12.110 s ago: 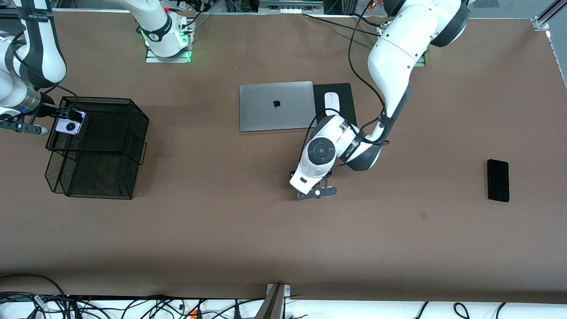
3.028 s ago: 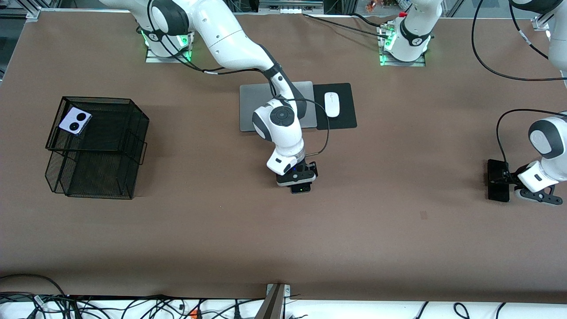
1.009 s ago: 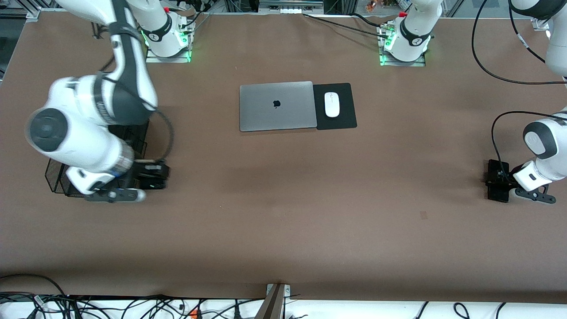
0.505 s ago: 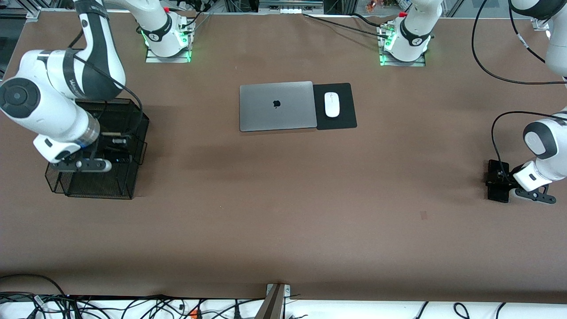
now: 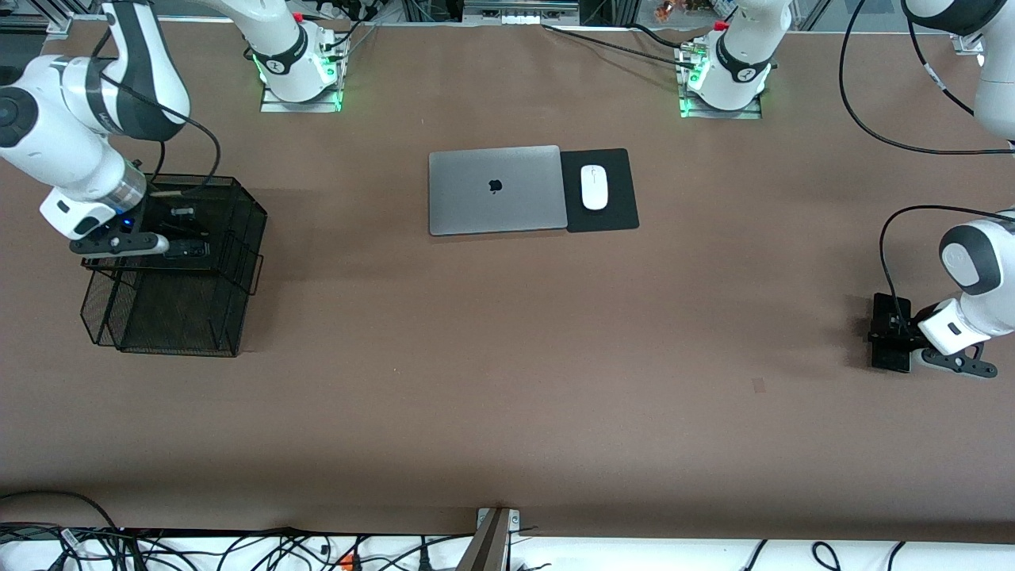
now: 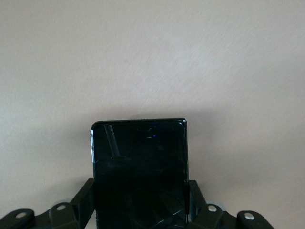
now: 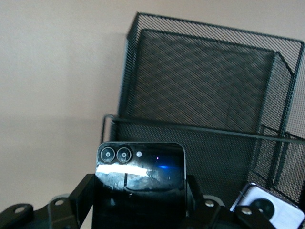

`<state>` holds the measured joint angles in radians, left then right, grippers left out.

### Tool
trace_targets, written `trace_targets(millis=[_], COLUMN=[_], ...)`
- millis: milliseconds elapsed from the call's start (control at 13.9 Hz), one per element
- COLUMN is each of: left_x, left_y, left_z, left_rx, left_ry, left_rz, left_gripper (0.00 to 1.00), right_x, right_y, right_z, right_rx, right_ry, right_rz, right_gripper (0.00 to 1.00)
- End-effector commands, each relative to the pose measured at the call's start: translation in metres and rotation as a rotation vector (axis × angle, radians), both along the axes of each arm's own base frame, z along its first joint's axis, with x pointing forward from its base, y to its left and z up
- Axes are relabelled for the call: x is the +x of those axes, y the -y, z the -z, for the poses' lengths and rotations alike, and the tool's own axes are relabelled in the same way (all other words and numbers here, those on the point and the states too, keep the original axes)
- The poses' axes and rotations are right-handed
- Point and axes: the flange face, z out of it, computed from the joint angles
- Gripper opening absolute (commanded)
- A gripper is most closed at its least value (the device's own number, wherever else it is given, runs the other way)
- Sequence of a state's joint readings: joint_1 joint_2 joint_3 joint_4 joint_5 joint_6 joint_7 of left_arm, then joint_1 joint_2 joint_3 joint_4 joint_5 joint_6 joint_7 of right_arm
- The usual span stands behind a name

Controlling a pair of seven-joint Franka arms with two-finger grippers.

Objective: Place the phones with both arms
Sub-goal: 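Lower the flip phone into the organizer while the left gripper lifts the black phone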

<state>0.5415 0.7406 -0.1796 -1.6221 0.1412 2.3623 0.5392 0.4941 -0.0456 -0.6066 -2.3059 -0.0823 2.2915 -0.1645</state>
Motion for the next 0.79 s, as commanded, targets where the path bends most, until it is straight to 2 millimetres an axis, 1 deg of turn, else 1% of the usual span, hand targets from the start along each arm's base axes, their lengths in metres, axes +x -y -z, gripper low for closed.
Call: trace_targets(millis=[0,72,144,288,360,433,577,721], left_x=[0.007,0.008,0.011,0.023,0.031,0.035,0.043,0.049], left_y=[0.005,0.008,0.015,0.042,0.052,0.062,0.090,0.114], left_z=[-0.022,-0.023,-0.023,-0.026,-0.033,-0.034,-0.035,-0.035], left_rx=[0.020,0.020,0.021,0.045,0.067,0.077,0.077,0.077], left_ry=[-0.021,-0.019,-0.019,-0.018,-0.004,-0.001,0.003,0.006], left_rz=[-0.011,-0.014,-0.020,-0.016,-0.036,-0.040,-0.054,-0.065], left_gripper=[0.56,0.56,0.56,0.56,0.55,0.55,0.55,0.55], right_x=[-0.020,-0.027,-0.033,-0.038,-0.040,-0.040,-0.045,-0.045], right_y=[0.006,0.009,0.016,0.031,0.034,0.036,0.041,0.041], right_z=[-0.004,0.000,0.004,0.010,0.015,0.017,0.023,0.024], right_rx=[0.028,0.038,0.046,0.050,0.048,0.047,0.051,0.050], right_ry=[0.017,0.008,0.004,0.013,0.011,0.017,0.008,0.008], right_rz=[-0.016,0.000,0.016,0.050,0.059,0.063,0.080,0.083], right_gripper=[0.20,0.20,0.19,0.19,0.19,0.19,0.19,0.20])
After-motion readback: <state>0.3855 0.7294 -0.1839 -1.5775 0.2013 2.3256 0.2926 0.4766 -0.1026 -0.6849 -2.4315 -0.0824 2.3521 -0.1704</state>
